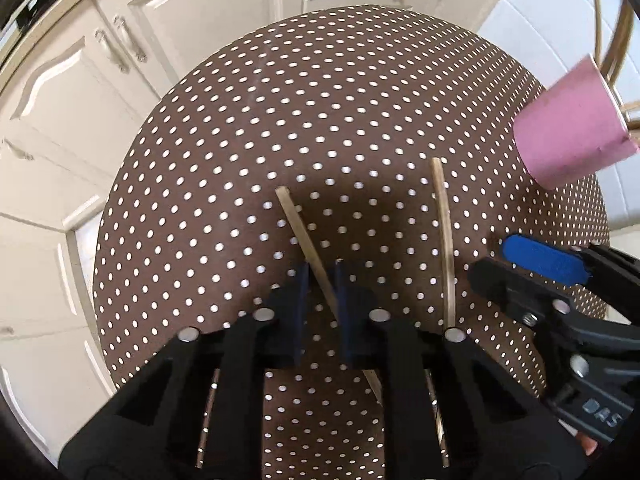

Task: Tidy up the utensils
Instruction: 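Lower the right gripper toward a remaining chopstick while the left gripper approaches another, then close the right gripper on one chopstick while the left gripper grasps the other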

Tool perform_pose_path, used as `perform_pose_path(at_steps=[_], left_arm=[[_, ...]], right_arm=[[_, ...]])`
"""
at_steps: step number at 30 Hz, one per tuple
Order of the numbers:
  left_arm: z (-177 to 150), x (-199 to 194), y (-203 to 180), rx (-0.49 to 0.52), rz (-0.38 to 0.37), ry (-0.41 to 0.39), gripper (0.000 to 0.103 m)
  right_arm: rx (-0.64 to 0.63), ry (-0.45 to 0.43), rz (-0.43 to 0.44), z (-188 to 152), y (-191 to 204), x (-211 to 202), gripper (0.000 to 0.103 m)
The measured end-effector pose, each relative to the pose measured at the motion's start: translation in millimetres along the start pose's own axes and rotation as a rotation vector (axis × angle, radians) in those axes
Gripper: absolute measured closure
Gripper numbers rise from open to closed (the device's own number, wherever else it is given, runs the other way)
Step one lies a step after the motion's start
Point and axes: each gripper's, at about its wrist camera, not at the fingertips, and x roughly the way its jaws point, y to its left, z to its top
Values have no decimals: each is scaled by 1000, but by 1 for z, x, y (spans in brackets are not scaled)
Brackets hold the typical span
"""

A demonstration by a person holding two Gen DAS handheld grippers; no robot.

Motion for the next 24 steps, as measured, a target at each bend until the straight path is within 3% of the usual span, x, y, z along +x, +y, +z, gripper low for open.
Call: perform_pose_path(at_steps=[4,10,12,19,24], left_arm=[[-6,-4,17,-41,-11,-8,97],[-8,-21,28,-72,-17,-33,97],[-7,-28,28,-78,-16,-45,97],[-7,-53,33,-82,-21,-88,97],[-9,-73,25,-71,-29,-127,97]], right_arm=[[-5,44,-9,9,4,14,74],[-25,90,-49,15,11,28,84],[-38,94,-66,18,15,31,95],[-43,104,-54,23,20,36,98],[-47,55,-9,19,27,15,98]])
